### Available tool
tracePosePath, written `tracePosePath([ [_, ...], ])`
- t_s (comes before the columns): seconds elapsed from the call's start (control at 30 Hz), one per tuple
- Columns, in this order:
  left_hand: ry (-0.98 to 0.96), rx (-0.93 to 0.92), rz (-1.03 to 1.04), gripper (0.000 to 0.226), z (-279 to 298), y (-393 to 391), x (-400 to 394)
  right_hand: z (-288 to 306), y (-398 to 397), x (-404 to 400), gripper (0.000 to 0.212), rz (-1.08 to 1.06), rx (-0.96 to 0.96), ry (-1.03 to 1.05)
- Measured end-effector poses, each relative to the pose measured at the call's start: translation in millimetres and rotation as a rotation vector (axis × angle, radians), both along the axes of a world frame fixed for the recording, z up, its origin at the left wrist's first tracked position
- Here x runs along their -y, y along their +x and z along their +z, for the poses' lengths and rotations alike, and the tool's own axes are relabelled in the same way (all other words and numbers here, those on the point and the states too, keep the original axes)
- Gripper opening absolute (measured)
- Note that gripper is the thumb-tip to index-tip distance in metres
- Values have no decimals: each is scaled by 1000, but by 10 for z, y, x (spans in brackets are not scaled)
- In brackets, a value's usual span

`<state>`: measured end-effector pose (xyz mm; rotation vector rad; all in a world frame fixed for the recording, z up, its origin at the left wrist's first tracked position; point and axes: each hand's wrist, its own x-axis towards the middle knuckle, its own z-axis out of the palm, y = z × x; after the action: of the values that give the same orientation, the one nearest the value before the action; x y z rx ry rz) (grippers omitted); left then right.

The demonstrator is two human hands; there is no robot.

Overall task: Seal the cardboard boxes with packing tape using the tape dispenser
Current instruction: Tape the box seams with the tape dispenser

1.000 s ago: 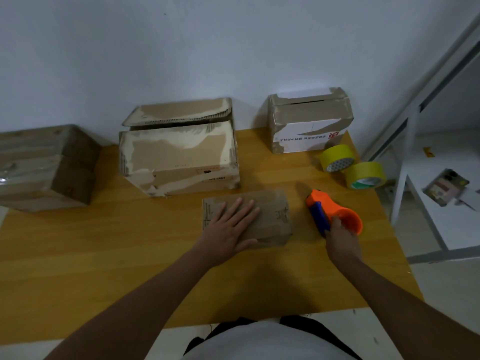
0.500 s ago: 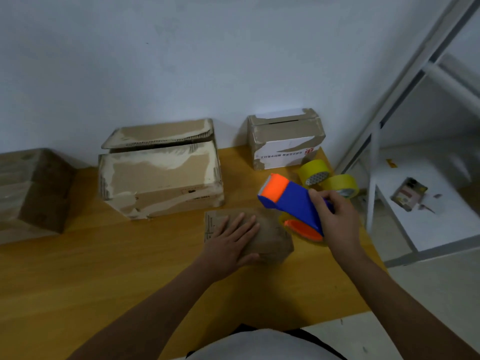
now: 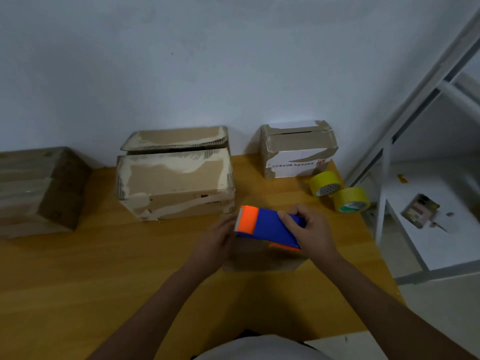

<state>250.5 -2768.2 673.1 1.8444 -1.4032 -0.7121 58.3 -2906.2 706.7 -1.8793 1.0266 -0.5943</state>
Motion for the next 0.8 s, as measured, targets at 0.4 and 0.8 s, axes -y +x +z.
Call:
tracePosePath([
  [0.4, 227, -1275, 586, 16, 235, -112, 233, -59, 4, 121, 19, 38, -26, -26],
  [0.8, 190, -1204, 511, 38, 302, -79, 227, 43, -3, 155, 24, 115, -65, 2],
])
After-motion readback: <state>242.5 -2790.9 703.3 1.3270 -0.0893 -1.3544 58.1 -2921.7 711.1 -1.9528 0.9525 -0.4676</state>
